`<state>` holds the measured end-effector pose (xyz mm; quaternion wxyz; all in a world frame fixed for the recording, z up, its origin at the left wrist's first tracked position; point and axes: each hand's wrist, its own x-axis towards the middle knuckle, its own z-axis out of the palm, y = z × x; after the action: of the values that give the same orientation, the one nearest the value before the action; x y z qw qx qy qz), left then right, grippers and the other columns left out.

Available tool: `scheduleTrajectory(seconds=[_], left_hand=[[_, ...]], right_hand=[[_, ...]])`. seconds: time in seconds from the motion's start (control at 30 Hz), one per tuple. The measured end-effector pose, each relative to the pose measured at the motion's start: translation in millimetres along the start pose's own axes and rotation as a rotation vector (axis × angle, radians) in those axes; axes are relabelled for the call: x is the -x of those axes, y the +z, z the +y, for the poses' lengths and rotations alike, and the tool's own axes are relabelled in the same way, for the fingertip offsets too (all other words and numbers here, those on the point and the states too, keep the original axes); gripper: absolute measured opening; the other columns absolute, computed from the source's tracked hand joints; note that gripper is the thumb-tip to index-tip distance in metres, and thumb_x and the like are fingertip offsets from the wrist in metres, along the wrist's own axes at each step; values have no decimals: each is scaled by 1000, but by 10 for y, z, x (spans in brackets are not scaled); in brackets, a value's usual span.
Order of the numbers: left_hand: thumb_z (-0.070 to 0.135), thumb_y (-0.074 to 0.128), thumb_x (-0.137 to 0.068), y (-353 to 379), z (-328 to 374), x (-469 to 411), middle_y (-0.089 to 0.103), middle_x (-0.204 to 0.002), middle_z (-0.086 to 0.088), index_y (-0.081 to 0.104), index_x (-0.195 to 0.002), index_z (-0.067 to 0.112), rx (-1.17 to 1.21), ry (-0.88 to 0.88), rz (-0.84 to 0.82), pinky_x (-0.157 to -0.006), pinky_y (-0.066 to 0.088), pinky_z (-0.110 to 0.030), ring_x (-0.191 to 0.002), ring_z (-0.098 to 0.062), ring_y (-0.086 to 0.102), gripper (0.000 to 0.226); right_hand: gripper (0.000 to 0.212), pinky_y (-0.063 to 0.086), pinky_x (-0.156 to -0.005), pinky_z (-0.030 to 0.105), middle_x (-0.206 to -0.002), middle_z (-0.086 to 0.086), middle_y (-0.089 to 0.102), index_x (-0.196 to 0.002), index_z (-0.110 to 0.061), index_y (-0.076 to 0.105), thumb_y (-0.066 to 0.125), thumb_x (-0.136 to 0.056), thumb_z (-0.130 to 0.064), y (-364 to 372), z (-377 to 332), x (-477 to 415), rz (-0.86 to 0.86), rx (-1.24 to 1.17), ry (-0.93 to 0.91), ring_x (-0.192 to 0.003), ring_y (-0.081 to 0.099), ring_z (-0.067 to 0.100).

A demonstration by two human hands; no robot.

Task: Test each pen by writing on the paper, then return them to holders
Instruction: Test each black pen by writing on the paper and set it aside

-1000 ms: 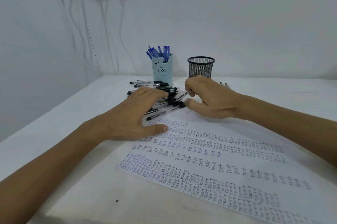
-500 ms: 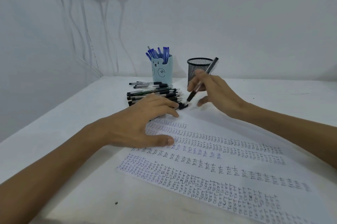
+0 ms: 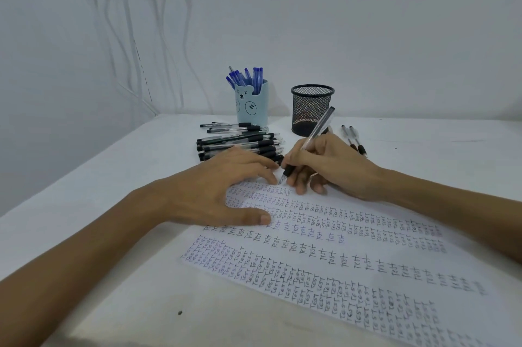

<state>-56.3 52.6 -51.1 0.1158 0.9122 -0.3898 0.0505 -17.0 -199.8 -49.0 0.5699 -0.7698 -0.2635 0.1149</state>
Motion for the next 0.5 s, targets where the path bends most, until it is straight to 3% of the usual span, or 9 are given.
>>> scheduleTrajectory(seconds=[0.13, 0.23, 0.33, 0.4, 0.5], left_hand=[[63, 66, -93, -17, 27, 2, 40, -155, 25, 59, -130, 42, 33, 32, 1, -120, 30, -33, -144, 1, 33, 43], [57, 68, -94, -28, 37, 2, 44, -153, 23, 62, -127, 41, 52, 54, 1, -119, 31, -37, -143, -3, 37, 37], [55, 69, -95, -28, 37, -4, 48, -149, 21, 63, -127, 39, 64, 68, 1, -118, 33, -39, -142, -3, 40, 36], [55, 69, -95, -26, 35, -6, 49, -149, 21, 63, -128, 39, 69, 64, -3, -118, 33, -39, -142, -3, 40, 37], [56, 68, -95, -25, 36, -4, 49, -149, 20, 63, -128, 39, 73, 62, -6, -118, 32, -39, -142, -4, 40, 37]], right_hand=[[14, 42, -45, 21, -68, 18, 66, -91, 13, 60, 62, -95, 0, 40, 22, 50, 53, 70, -58, -48, 53, 16], [15, 41, -46, 23, -64, 20, 67, -85, 11, 57, 62, -93, -2, 55, 29, 66, 92, 124, -66, -45, 50, 15], [13, 44, -53, 19, -63, 21, 66, -80, 8, 59, 64, -89, 0, 59, 28, 78, 85, 185, -92, -51, 55, 16], [11, 49, -60, 24, -65, 22, 66, -79, 4, 60, 66, -88, -1, 62, 30, 82, 69, 219, -113, -58, 59, 23], [12, 49, -61, 23, -64, 20, 67, -79, 2, 60, 67, -88, -1, 60, 36, 82, 53, 212, -120, -59, 59, 23]])
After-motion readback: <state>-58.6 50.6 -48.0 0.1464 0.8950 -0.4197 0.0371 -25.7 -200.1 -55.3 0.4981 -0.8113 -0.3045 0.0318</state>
